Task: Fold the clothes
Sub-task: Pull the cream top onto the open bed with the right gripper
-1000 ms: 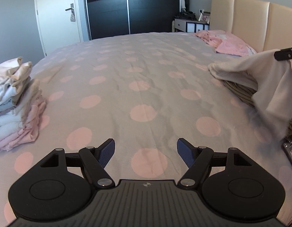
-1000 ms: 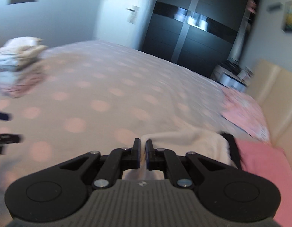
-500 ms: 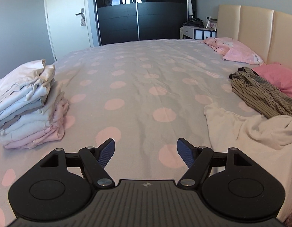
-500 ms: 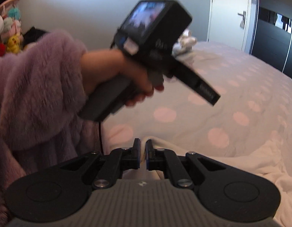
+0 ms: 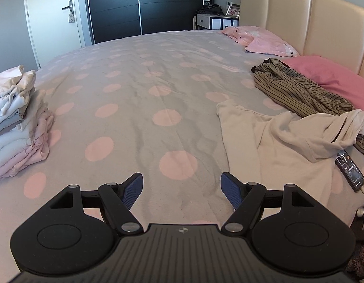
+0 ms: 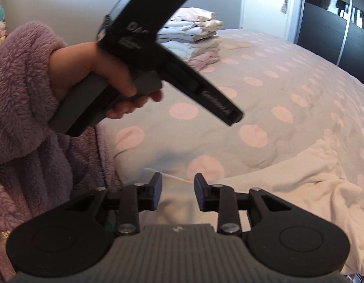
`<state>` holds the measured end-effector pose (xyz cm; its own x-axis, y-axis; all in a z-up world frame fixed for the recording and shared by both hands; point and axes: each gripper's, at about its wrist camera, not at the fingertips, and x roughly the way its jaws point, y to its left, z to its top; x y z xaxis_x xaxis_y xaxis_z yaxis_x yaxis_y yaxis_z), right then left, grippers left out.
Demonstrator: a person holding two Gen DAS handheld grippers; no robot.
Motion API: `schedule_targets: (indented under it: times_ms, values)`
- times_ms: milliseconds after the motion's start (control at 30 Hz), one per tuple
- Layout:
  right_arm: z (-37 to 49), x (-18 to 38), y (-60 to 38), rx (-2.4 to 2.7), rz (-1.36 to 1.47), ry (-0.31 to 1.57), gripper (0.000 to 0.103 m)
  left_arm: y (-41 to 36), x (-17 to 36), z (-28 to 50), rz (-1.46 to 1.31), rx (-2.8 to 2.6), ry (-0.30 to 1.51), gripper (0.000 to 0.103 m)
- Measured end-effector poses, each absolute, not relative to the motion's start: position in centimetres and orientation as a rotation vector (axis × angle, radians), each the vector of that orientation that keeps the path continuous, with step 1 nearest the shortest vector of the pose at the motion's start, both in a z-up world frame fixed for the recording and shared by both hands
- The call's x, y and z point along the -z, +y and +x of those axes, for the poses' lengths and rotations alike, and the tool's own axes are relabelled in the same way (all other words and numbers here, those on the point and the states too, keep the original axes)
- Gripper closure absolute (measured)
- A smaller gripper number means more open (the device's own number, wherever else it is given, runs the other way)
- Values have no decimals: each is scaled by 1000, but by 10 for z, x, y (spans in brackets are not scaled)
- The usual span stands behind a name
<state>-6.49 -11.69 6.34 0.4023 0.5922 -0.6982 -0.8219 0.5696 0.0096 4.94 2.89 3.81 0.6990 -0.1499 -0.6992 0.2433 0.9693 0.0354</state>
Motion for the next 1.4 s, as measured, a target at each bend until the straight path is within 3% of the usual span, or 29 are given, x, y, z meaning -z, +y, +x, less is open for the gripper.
schedule_targets:
  times_ms: [400, 500, 733, 800, 867, 933, 967, 1400]
  values:
    - [10, -23, -160, -480, -436, 757, 63, -1, -20, 69, 179, 269, 812, 31]
    - [26, -9, -176, -336, -564, 723, 44, -12, -12, 76, 198, 292, 843, 34]
    - [63, 8, -229, -173, -612, 749, 43, -31, 6, 87, 215, 339, 887, 37]
    - [69, 12, -233, -184, -578, 779, 48, -37, 7, 90, 221, 351, 891, 37]
    - [74, 20, -227, -190, -586, 810, 68, -41, 9, 93, 213, 360, 900, 37]
    - [76, 30, -220, -191, -617, 832, 76, -43, 10, 95, 204, 366, 909, 37]
    - [76, 35, -217, -191, -629, 839, 88, -44, 10, 95, 200, 364, 912, 37]
    - [10, 8, -159, -484, -645, 762, 94, -39, 2, 93, 54, 426, 949, 37]
